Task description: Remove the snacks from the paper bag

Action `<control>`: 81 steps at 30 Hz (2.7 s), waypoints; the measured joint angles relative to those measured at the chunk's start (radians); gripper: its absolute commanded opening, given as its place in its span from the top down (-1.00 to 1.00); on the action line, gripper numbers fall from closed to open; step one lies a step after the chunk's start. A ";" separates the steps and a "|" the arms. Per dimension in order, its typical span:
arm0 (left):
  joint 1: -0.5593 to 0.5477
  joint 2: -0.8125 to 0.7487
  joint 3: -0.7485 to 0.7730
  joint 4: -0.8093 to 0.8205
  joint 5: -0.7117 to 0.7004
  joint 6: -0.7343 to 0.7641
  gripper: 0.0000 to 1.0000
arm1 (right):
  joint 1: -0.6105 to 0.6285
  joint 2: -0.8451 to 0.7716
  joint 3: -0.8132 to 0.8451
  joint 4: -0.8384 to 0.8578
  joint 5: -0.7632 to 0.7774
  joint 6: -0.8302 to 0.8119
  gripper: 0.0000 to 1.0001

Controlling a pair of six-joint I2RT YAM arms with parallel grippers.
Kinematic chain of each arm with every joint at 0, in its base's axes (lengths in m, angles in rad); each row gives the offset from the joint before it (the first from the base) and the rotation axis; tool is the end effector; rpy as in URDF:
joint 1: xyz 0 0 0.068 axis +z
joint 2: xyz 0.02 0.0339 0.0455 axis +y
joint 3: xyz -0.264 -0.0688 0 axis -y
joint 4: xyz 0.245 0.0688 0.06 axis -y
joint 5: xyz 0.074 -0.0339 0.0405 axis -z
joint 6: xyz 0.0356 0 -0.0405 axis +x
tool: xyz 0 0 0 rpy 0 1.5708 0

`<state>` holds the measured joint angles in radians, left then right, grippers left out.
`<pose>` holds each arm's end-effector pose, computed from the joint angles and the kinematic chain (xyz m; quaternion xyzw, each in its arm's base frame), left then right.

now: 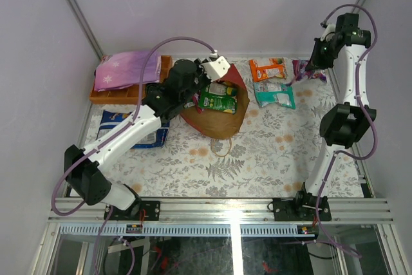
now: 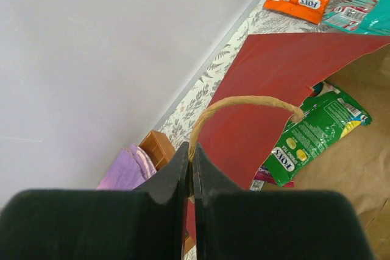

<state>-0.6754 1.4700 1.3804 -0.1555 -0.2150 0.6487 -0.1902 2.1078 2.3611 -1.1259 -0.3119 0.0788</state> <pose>0.2766 -0.2119 0.3876 0.4297 0.6587 0.0764 0.6129 0.4406 -0.0737 0.3772 0.0718 0.9270 0.1269 0.3455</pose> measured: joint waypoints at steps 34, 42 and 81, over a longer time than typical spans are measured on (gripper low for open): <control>-0.045 0.150 0.211 -0.109 -0.014 0.049 1.00 | 0.010 -0.754 -0.876 0.546 0.582 0.174 -0.74; -0.040 0.140 0.194 -0.105 -0.009 0.047 1.00 | 0.026 -1.489 -1.963 1.149 0.493 1.062 -0.77; -0.041 0.094 0.134 -0.084 0.004 0.066 1.00 | -0.072 -0.627 -2.029 1.723 0.487 1.572 0.00</control>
<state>-0.7162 1.5639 1.5139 -0.2390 -0.2111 0.7147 -0.2623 1.4811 0.3325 0.5968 0.1749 1.6512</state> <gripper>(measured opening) 0.003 0.563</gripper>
